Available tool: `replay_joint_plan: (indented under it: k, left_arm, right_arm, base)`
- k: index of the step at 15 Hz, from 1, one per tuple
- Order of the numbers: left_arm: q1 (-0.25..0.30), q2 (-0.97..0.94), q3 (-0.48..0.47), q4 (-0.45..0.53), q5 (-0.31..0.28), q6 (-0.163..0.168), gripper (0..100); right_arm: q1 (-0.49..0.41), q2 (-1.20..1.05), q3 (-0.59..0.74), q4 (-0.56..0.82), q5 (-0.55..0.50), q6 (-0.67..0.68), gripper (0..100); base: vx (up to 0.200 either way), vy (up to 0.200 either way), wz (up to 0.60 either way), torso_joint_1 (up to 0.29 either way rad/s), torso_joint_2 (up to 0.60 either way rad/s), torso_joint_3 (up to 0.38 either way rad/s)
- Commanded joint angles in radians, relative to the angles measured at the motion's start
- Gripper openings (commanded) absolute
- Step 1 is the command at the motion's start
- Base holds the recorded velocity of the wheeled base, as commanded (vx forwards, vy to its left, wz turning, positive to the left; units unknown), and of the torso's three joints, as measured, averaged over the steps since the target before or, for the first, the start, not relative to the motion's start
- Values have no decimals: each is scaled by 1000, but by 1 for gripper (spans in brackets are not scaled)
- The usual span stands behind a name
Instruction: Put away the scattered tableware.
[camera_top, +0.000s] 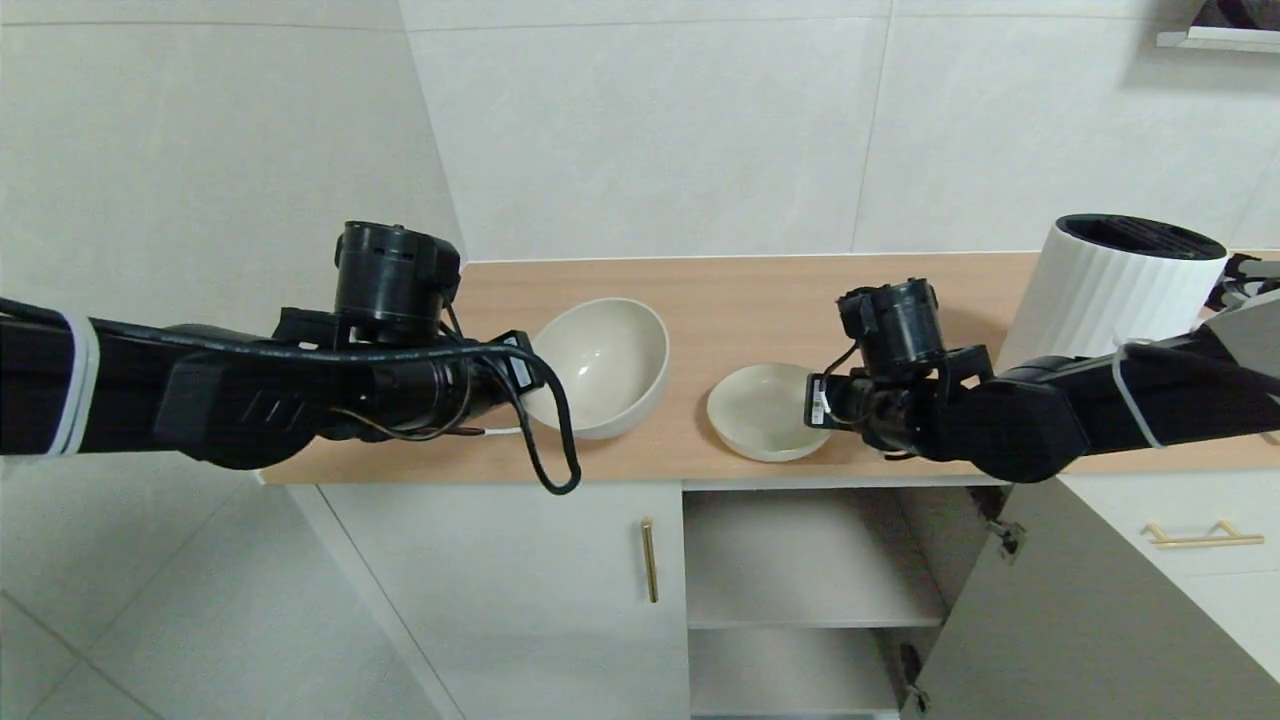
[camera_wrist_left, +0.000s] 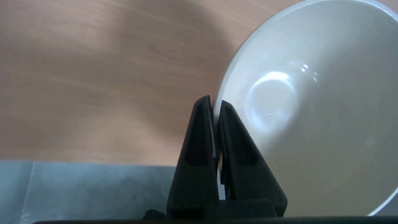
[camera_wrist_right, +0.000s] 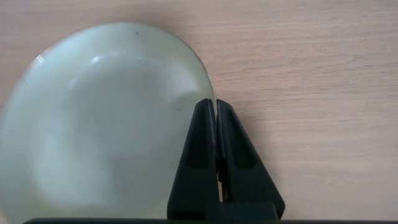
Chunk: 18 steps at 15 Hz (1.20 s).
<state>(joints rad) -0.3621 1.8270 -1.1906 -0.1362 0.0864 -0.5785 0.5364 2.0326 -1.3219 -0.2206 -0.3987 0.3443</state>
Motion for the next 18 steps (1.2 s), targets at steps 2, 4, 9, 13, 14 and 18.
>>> replay_joint_plan:
  k: [2,4,9,13,14,18]
  left_arm:
    - [-6,-78,54,0,-4,5,0]
    - [-14,-153,141,-3,-7,49,0]
    - [-38,-301,256,-3,-135,109,0]
    - [-57,-304,273,0,-137,111,0]
    - [-57,-304,273,0,-137,111,0]
    - [-57,-288,273,0,-137,111,0]
  right_arm:
    - [-4,-147,81,3,84,1,0]
    - [-4,-264,145,66,187,2,0]
    - [-4,-396,228,211,285,4,0]
    - [-6,-442,279,215,336,-1,0]
    - [-6,-442,282,211,336,-1,0]
    - [-6,-436,283,215,331,-4,0]
  base:
    - [0,0,0,0,0,0]
    - [0,0,0,0,0,0]
    - [0,0,0,0,0,0]
    - [0,0,0,0,0,0]
    - [0,0,0,0,0,0]
    - [-100,0,0,0,-1,-1]
